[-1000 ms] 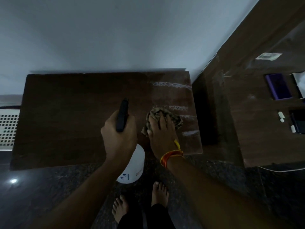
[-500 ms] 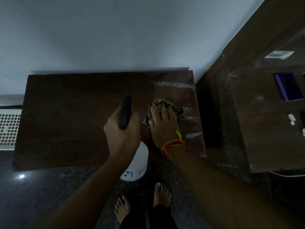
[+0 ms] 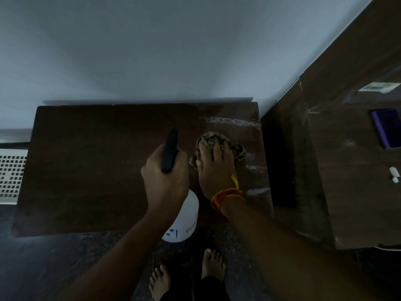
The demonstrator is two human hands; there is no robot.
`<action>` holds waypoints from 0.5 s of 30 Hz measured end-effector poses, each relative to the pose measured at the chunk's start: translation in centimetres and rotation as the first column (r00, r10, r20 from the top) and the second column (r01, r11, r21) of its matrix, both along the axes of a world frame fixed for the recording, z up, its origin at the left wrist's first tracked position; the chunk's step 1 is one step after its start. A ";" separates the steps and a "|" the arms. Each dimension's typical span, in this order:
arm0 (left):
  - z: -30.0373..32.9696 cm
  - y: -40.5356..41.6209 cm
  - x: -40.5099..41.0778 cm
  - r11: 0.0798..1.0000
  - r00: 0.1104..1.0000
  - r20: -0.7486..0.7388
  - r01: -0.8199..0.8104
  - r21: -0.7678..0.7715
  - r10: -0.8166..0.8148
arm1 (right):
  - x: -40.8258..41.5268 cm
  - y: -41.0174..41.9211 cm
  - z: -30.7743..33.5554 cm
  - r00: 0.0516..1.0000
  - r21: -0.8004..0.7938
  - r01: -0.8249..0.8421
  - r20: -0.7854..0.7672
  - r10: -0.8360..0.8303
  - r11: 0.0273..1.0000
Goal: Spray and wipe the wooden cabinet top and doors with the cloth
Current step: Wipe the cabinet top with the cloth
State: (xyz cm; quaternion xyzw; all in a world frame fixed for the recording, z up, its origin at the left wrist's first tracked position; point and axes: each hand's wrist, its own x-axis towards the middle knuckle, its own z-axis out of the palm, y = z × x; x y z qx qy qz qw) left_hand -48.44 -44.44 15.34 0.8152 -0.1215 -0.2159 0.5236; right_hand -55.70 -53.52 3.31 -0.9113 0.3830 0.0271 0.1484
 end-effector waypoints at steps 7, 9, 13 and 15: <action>0.0 -1.4 1.0 1.000 1.000 0.015 0.009 -0.013 -0.008 | -1.4 1.2 0.4 1.000 -0.017 -0.008 -0.030 0.008 1.000; -0.2 -1.5 1.6 1.000 1.000 0.014 0.009 -0.020 -0.009 | -0.4 0.1 0.2 1.000 -0.020 -0.025 -0.007 0.025 0.999; -0.4 -1.8 2.3 1.000 1.000 0.007 0.015 -0.021 -0.015 | 3.1 -3.7 0.0 0.999 -0.021 -0.001 0.052 0.002 1.000; -0.6 -2.0 2.6 1.000 1.000 0.008 0.020 -0.011 -0.020 | 3.9 -4.5 0.0 0.998 -0.025 0.000 0.059 0.001 1.000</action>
